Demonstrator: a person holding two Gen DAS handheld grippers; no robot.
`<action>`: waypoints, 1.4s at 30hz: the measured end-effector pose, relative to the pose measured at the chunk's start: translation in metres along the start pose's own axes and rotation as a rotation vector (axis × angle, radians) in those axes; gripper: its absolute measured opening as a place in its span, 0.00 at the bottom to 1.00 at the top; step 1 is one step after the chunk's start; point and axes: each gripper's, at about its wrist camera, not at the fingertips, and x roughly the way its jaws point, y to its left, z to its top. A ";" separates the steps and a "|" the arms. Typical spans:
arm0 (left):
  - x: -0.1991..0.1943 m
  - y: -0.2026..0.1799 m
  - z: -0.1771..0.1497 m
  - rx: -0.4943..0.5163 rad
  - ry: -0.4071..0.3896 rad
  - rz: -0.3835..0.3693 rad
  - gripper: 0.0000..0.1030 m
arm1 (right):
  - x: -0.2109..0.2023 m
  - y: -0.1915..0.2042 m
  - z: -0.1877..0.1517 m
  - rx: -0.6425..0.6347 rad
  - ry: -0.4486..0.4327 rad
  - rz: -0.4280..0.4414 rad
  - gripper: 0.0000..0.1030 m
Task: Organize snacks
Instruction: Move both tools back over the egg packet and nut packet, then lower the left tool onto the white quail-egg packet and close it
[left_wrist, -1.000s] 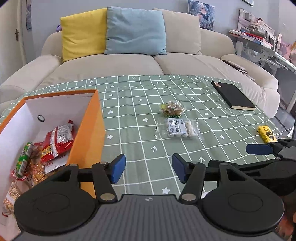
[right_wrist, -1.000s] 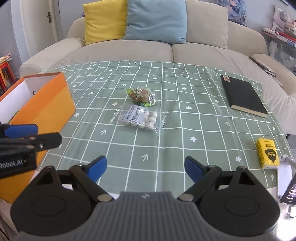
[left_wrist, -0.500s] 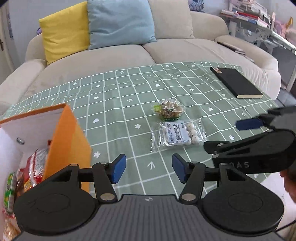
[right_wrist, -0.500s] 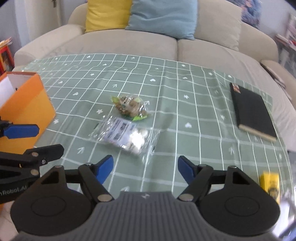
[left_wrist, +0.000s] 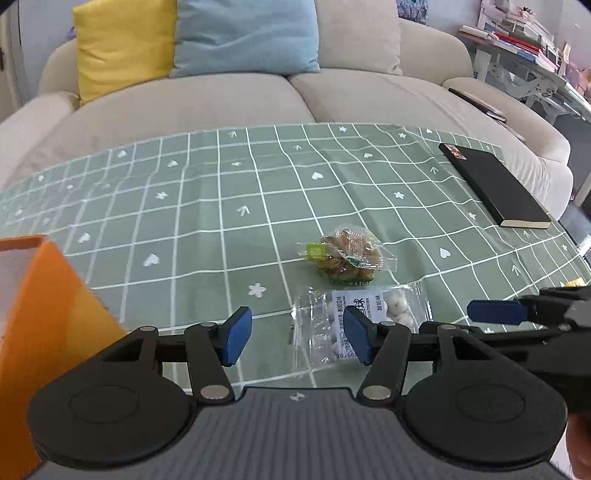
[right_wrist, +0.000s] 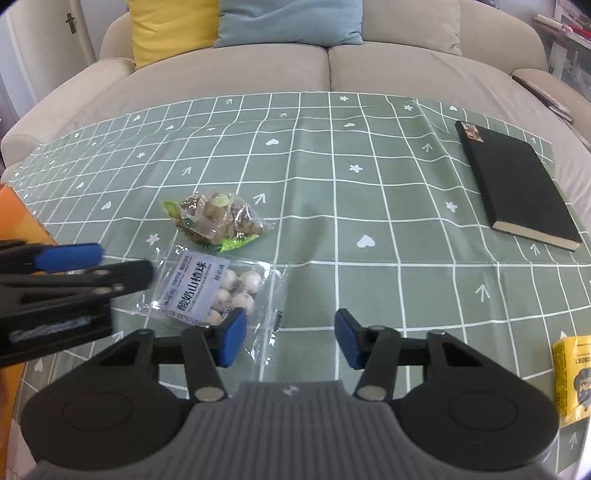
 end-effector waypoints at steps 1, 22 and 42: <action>0.004 0.000 0.000 -0.007 0.015 -0.012 0.56 | 0.001 0.000 0.000 0.000 -0.001 0.005 0.45; -0.024 -0.050 -0.038 0.191 0.090 -0.210 0.33 | -0.014 -0.021 -0.007 0.126 0.051 -0.071 0.39; 0.008 -0.088 -0.032 0.517 0.031 -0.117 0.81 | -0.009 -0.026 -0.009 0.189 0.076 -0.063 0.50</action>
